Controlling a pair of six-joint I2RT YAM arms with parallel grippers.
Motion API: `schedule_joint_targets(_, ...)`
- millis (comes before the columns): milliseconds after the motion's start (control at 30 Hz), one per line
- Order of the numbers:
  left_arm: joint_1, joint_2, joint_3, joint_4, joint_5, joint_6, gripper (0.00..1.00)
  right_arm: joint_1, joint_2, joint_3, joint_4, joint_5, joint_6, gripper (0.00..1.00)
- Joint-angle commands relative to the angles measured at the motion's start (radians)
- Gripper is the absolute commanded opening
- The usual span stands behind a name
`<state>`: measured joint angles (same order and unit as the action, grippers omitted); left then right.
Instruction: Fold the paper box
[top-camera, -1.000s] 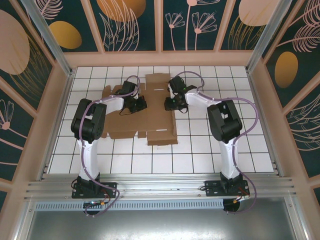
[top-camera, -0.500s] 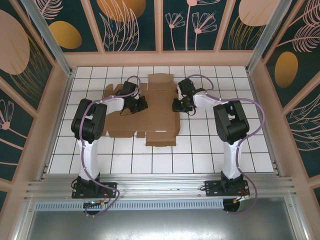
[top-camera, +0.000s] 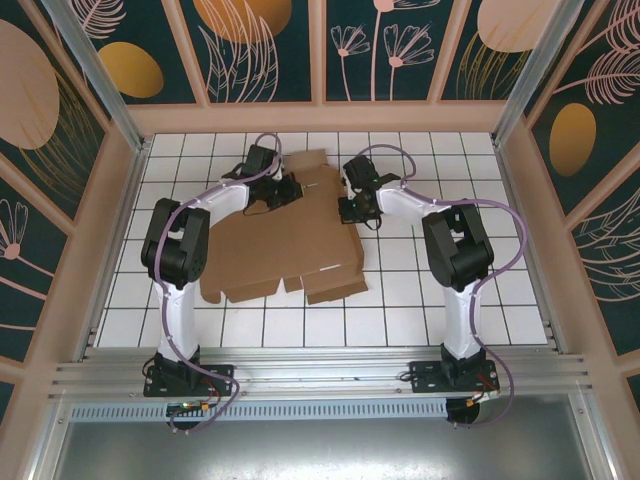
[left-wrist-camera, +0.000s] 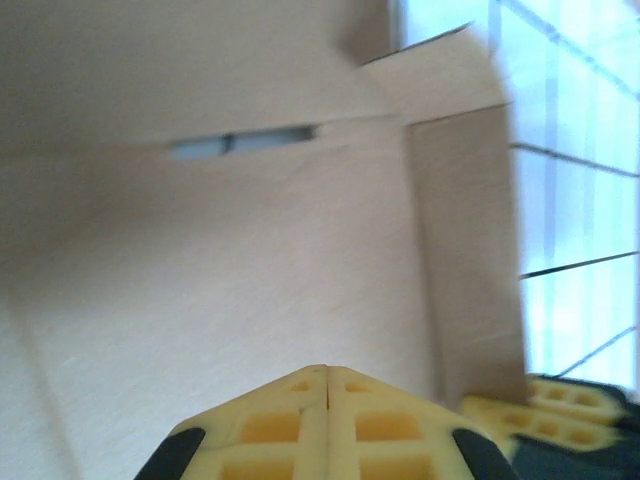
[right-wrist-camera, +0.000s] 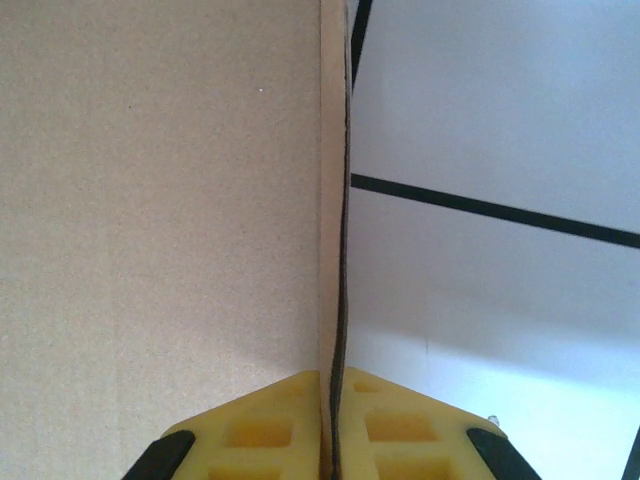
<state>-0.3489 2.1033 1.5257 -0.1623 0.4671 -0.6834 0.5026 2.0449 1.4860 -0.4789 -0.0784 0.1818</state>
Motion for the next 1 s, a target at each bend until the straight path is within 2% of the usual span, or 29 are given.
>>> schedule_joint_targets(0,-0.018,0.064,0.119,-0.014,0.066,-0.042,0.0,0.003,0.01,0.022,-0.044,0.041,-0.018,0.1)
schedule_joint_targets(400,-0.031,0.36,0.493,-0.093,0.047,-0.07,0.0,0.031,0.033,0.048,-0.066,0.057,-0.036,0.08)
schedule_joint_targets(633,-0.03,0.4,0.523,-0.048,0.027,-0.097,0.0,0.038,0.043,0.062,-0.079,0.061,-0.052,0.07)
schedule_joint_targets(967,-0.03,0.501,0.632,-0.045,0.018,-0.148,0.0,0.105,0.045,0.059,-0.085,0.119,-0.109,0.05)
